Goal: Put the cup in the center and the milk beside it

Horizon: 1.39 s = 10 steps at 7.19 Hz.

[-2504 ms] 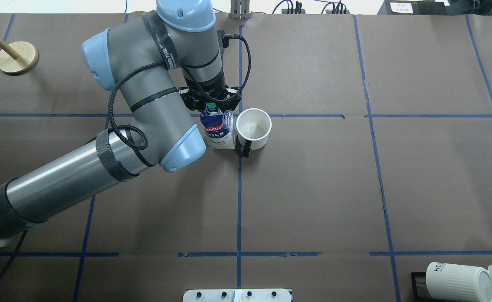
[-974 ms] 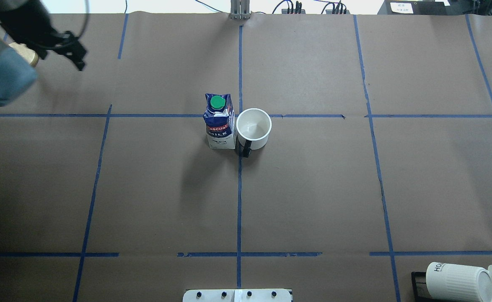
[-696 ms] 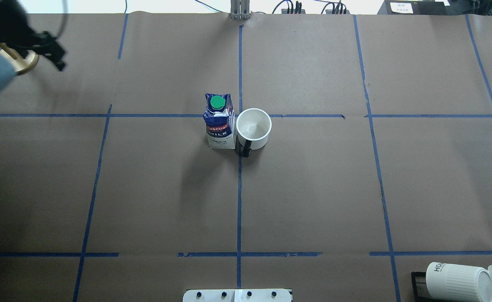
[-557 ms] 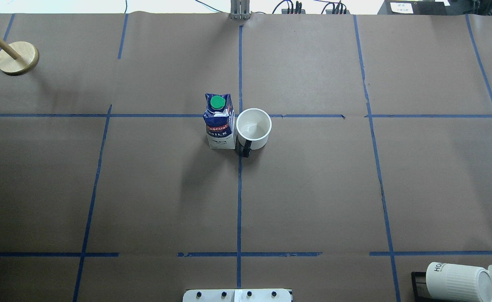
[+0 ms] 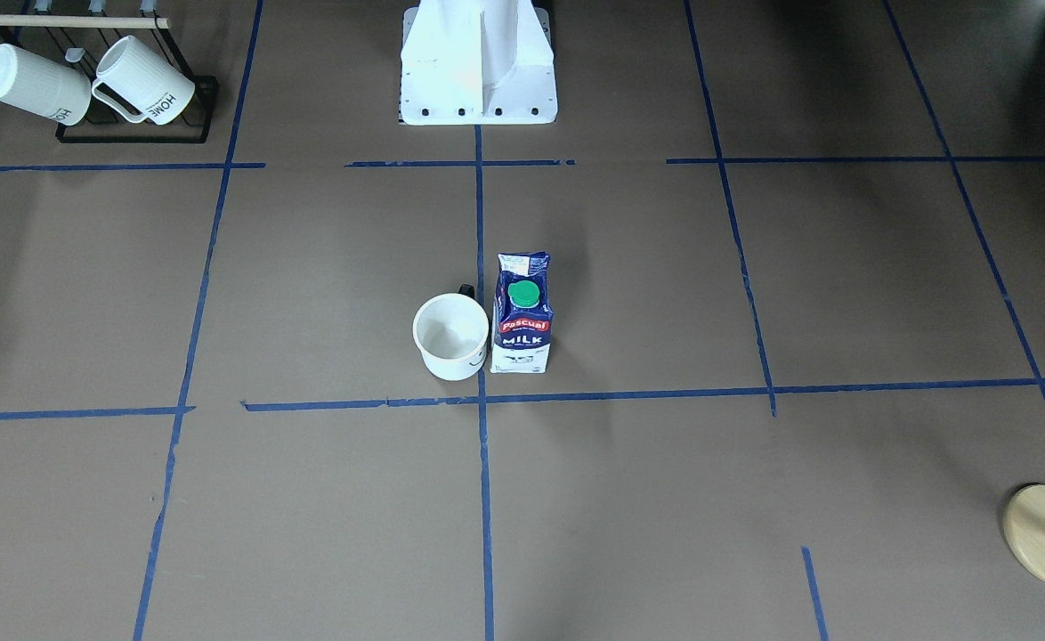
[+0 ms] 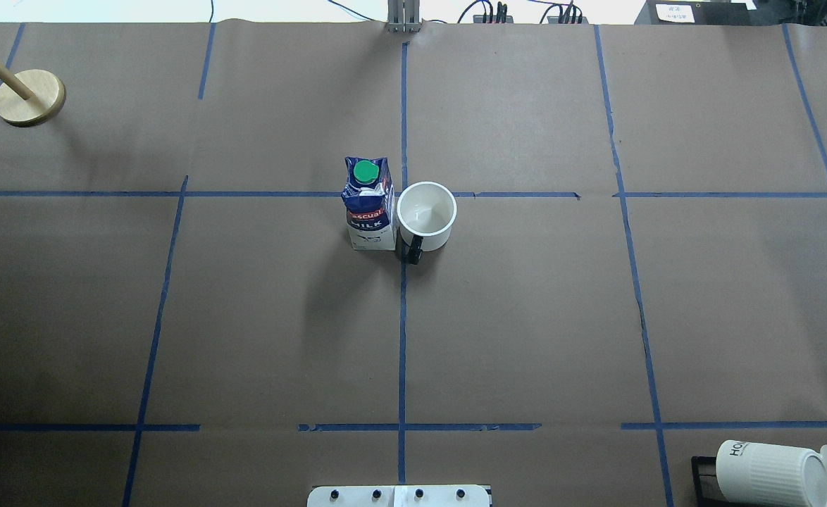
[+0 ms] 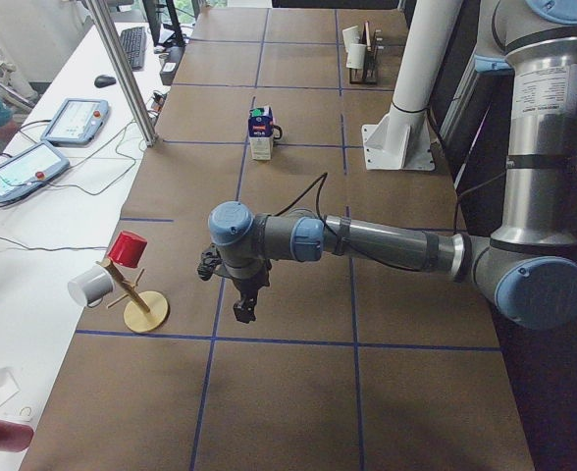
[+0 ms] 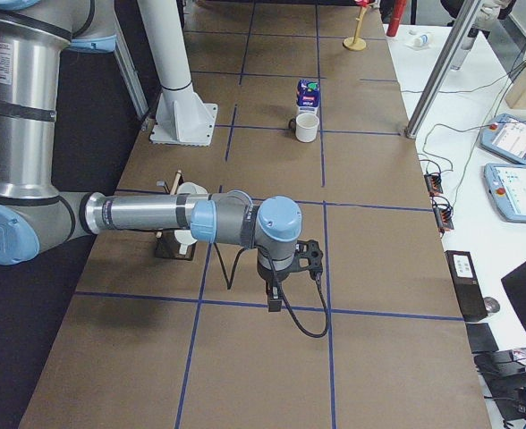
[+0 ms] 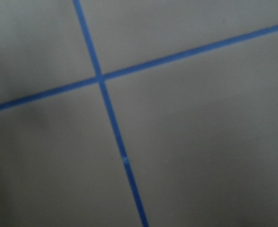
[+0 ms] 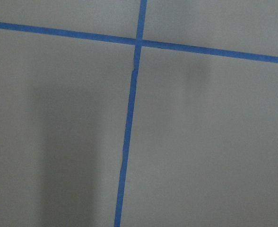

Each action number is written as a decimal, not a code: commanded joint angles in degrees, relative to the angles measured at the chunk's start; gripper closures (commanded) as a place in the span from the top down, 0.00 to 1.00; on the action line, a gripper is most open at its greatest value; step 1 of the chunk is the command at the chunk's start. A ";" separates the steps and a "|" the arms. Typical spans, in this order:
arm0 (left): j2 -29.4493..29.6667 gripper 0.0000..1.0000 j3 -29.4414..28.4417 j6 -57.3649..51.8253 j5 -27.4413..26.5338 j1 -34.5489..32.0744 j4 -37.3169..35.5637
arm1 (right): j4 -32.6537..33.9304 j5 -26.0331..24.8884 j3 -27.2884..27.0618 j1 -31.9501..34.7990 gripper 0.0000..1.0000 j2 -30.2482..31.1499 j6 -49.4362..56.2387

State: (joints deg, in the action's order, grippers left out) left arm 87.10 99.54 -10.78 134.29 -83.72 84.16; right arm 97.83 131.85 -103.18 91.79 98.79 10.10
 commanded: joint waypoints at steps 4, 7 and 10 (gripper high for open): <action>-1.23 1.00 -1.37 0.41 -0.34 -1.54 1.10 | -0.01 0.07 0.08 -0.04 1.00 0.00 0.00; -2.63 1.00 -0.93 0.33 -0.69 -1.71 0.92 | -0.01 0.16 0.08 -0.65 1.00 0.00 -0.08; -3.43 1.00 -0.67 0.33 -0.69 -1.71 0.83 | -0.01 0.16 -0.01 -1.00 1.00 0.00 -0.08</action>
State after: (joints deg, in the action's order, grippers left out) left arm 83.86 98.81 -10.46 133.60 -85.42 85.00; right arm 97.84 132.01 -103.17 90.92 98.79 10.02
